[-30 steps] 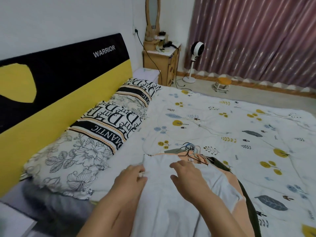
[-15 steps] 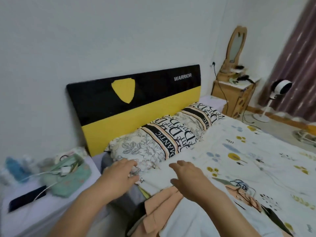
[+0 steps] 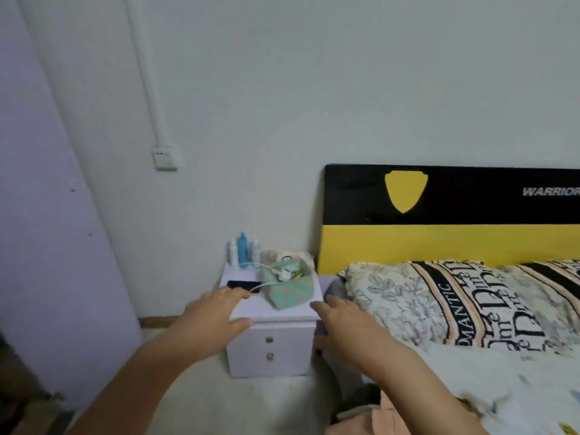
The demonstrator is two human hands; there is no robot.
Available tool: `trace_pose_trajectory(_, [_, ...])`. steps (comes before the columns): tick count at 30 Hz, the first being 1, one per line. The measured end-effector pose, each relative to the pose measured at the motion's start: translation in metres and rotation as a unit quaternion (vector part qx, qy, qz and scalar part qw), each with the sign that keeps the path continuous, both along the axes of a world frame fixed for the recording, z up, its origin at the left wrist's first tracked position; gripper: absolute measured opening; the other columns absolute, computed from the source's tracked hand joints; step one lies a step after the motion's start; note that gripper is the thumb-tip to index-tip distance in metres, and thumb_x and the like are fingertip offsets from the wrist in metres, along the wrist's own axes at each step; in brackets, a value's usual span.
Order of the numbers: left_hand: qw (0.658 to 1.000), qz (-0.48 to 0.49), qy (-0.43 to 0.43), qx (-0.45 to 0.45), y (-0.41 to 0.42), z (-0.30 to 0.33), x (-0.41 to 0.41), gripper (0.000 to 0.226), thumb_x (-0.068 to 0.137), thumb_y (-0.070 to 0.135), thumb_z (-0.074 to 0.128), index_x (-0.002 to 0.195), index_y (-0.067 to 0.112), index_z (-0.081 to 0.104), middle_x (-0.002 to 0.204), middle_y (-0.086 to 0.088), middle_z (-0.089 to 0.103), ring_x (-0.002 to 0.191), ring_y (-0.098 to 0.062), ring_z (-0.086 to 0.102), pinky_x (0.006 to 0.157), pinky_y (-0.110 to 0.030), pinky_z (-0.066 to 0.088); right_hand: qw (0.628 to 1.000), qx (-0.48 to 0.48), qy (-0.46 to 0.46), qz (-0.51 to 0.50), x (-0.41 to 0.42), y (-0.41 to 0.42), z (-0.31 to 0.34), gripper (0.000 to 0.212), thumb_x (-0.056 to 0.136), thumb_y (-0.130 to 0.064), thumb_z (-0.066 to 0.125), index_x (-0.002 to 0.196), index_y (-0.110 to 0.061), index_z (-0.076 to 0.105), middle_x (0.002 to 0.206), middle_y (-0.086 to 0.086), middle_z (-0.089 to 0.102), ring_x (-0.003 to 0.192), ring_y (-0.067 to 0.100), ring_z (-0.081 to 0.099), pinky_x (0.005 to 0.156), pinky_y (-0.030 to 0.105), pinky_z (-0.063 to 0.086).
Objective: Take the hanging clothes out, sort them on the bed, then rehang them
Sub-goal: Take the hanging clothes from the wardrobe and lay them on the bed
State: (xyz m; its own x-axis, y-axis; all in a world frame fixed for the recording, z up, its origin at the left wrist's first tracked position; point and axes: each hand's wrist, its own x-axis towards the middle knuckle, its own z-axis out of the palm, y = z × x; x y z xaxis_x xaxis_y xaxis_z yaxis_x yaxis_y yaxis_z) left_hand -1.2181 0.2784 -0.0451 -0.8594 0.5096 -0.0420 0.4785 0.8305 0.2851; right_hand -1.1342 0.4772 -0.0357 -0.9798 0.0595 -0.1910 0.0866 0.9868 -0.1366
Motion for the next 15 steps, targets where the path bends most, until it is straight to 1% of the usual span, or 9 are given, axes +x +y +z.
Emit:
trace_pose_trajectory(4, [0.997,0.077,-0.004,0.007,-0.076,0.011,0.002,0.047,0.094,0.038,0.046,0.138,0.027,0.035,0.141,0.006,0.040,0.128,-0.013,0.041,0.106,-0.030,0.033,0.997,-0.002,0.005,0.082,-0.029,-0.063,0.010,0.055,0.094,-0.034,0.049,0.143,-0.021,0.027,0.148,0.006,0.029,0.134,0.026,0.031,0.106,0.041,0.034])
trace_pose_trajectory(7, [0.993,0.118,0.000,0.004,-0.135,0.017,-0.002,0.048,0.095,0.040,0.044,0.140,0.027,0.033,0.144,0.007,0.037,0.131,-0.012,0.037,0.108,-0.028,0.031,0.991,-0.006,0.009,0.130,-0.053,-0.115,0.016,0.054,0.095,-0.033,0.048,0.143,-0.020,0.028,0.146,0.008,0.032,0.132,0.029,0.033,0.106,0.041,0.034])
trace_pose_trajectory(11, [0.986,0.169,-0.006,-0.001,-0.214,0.026,-0.011,0.048,0.096,0.041,0.042,0.141,0.027,0.031,0.145,0.008,0.034,0.132,-0.011,0.034,0.109,-0.028,0.030,0.980,-0.010,0.019,0.196,-0.086,-0.194,0.024,0.053,0.095,-0.031,0.047,0.143,-0.019,0.028,0.143,0.008,0.035,0.131,0.028,0.036,0.104,0.040,0.036])
trace_pose_trajectory(13, [0.982,0.190,-0.006,0.002,-0.252,0.032,-0.015,0.048,0.096,0.039,0.042,0.141,0.026,0.030,0.146,0.008,0.033,0.131,-0.011,0.035,0.108,-0.026,0.031,0.974,-0.022,0.024,0.223,-0.102,-0.236,0.024,0.051,0.095,-0.031,0.047,0.142,-0.018,0.029,0.142,0.009,0.036,0.130,0.028,0.037,0.104,0.041,0.037])
trace_pose_trajectory(15, [0.976,0.216,-0.002,0.013,-0.289,0.037,-0.020,0.048,0.096,0.037,0.043,0.141,0.026,0.031,0.145,0.007,0.034,0.128,-0.010,0.038,0.104,-0.023,0.033,0.969,-0.035,0.035,0.243,-0.118,-0.277,0.025,0.051,0.096,-0.035,0.046,0.142,-0.020,0.029,0.142,0.008,0.037,0.129,0.029,0.038,0.103,0.042,0.037])
